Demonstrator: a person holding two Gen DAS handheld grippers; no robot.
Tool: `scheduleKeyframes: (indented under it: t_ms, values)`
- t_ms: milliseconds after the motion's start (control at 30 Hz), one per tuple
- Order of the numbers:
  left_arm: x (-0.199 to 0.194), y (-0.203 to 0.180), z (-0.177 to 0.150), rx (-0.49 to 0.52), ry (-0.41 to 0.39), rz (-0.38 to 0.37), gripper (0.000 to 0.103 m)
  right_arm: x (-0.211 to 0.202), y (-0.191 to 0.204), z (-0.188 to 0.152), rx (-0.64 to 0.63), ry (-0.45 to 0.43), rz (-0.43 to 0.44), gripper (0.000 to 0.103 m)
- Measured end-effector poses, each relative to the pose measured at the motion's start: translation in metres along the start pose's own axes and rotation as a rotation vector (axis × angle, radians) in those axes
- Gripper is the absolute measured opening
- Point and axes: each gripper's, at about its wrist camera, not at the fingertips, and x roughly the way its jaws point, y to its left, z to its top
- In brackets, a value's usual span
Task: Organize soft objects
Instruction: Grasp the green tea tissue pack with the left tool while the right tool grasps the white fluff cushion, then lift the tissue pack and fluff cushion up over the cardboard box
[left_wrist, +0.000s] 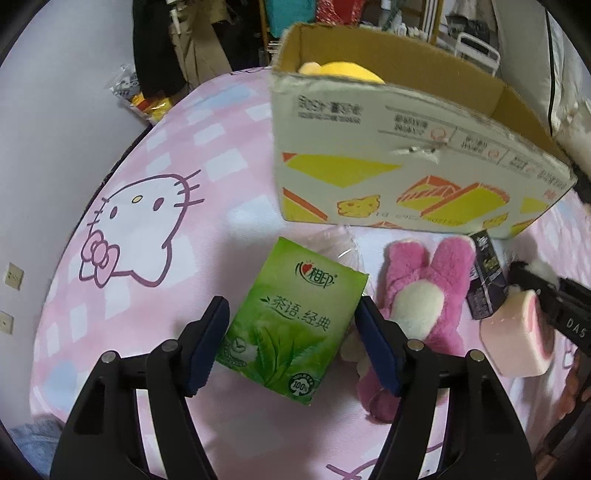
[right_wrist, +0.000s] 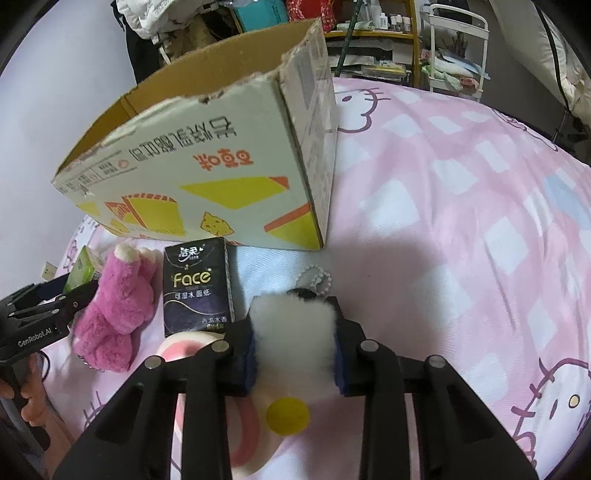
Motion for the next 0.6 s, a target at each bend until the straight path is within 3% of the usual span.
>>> scheduleKeyframes:
  t_ms: [233, 600]
  values:
    - [-0.019, 0.004, -0.006, -0.038, -0.037, -0.049, 0.069, -0.015, -0.002, -0.003, 0.007, -0.050, -0.019, 0.033]
    - [-0.060, 0.005, -0.015, -0.056, -0.190, -0.039, 0.069, -0.066, 0.022, -0.006, -0.084, -0.273, -0.057, 0.033]
